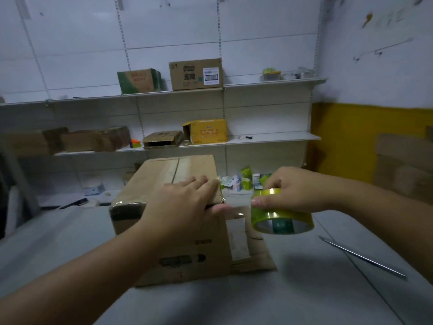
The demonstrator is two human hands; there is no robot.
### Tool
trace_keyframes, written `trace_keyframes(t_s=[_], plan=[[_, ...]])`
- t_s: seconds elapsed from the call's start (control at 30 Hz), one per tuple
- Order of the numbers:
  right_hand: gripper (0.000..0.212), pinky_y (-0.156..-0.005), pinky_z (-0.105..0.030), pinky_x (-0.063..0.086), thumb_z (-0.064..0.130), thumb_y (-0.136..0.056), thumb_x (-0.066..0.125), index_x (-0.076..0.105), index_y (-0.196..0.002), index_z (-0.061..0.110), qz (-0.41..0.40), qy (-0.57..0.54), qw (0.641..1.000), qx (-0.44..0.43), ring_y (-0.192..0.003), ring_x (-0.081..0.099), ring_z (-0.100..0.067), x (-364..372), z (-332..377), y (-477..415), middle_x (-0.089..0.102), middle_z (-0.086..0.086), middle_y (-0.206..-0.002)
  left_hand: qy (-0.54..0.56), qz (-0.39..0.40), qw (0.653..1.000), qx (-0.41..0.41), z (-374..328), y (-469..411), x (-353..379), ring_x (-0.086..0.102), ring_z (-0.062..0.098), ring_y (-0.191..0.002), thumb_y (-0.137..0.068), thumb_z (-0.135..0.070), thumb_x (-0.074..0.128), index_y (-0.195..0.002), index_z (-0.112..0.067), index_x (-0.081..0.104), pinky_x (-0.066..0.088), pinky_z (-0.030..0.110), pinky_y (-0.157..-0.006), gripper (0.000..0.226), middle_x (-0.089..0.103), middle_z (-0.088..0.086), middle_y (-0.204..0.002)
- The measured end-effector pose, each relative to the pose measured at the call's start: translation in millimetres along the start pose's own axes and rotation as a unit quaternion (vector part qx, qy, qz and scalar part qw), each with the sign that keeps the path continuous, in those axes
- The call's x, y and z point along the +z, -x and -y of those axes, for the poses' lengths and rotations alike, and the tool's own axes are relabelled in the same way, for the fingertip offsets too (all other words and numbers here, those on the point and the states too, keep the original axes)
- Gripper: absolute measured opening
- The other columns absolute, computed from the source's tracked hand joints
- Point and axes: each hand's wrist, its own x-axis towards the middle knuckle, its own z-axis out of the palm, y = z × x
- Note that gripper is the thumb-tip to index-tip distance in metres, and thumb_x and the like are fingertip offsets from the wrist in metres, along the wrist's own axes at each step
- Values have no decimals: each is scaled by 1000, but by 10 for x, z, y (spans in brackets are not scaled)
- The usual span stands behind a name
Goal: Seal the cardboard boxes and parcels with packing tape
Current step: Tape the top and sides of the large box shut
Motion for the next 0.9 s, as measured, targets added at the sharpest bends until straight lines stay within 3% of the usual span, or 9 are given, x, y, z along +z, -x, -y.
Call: trace_keyframes(t_s=[0.1, 0.23, 0.3, 0.47, 0.57, 0.63, 0.7, 0.77, 0.9], plan=[[43, -57, -20, 45, 66, -73, 52, 64, -66, 26, 29, -93, 995, -24, -61, 61, -3, 71, -40, 99, 62, 10, -65, 12, -17, 999, 39, 64, 102, 40, 72, 21, -83, -97, -58, 8, -107, -16, 70, 55, 32, -49, 76, 73, 6, -100], [42, -59, -17, 46, 64, -78, 52, 65, -62, 27, 95, -219, 970, -54, -61, 60, -4, 259, -75, 139, 63, 10, -63, 21, -48, 996, 75, 148, 244, 4, 71, 23, -89, -98, -58, 11, -110, -12, 70, 56, 32, -52, 75, 71, 8, -105], [40, -54, -15, 45, 62, -77, 54, 66, -57, 29, 75, -245, 965, -58, -55, 59, -3, 346, -105, 139, 62, 8, -57, 27, -46, 996, 77, 163, 262, 0, 70, 22, -90, -97, -59, 12, -111, -11, 69, 57, 33, -54, 76, 71, 8, -106], [53, -48, -17, 36, 82, -60, 46, 61, -52, 32, -6, -169, 984, -49, -45, 48, -2, 433, -200, 145, 51, 8, -48, 74, -66, 992, 77, 160, 246, 19, 70, 24, -91, -101, -50, 11, -112, -8, 68, 58, 37, -61, 71, 70, 9, -106], [64, -51, -20, 39, 84, -68, 41, 57, -59, 23, -17, -83, 996, -40, -50, 51, -4, 449, -201, 177, 56, 3, -56, 95, -77, 991, 60, 138, 262, 38, 70, 23, -93, -103, -43, 14, -112, -10, 69, 57, 35, -64, 65, 70, 8, -107], [74, -53, -25, 37, 87, -72, 21, 54, -64, 21, -33, 49, 998, -29, -55, 51, -6, 458, -155, 197, 56, 0, -61, 93, -87, 990, 53, 132, 271, 66, 69, 22, -94, -102, -41, 16, -113, -11, 69, 57, 35, -65, 62, 70, 7, -107], [75, -54, -29, 35, 82, -62, 7, 52, -67, 22, -46, 138, 989, -10, -60, 50, -8, 486, -96, 213, 54, 2, -64, 96, -88, 990, 52, 127, 273, 73, 69, 22, -94, -102, -41, 16, -113, -11, 69, 57, 35, -66, 61, 70, 7, -107], [73, -54, -30, 34, 83, -70, 8, 50, -64, 24, -51, 127, 991, -3, -61, 49, -8, 528, -84, 222, 53, 3, -64, 92, -98, 990, 50, 128, 266, 65, 70, 22, -93, -102, -41, 16, -113, -11, 69, 56, 35, -67, 62, 70, 7, -107], [61, -52, -23, 32, 81, -77, 32, 52, -56, 27, -94, -6, 996, -10, -54, 49, -6, 599, -152, 308, 51, 5, -55, 87, -112, 988, 65, 145, 267, 62, 70, 24, -91, -102, -41, 17, -112, -9, 68, 56, 38, -67, 61, 70, 9, -107]])
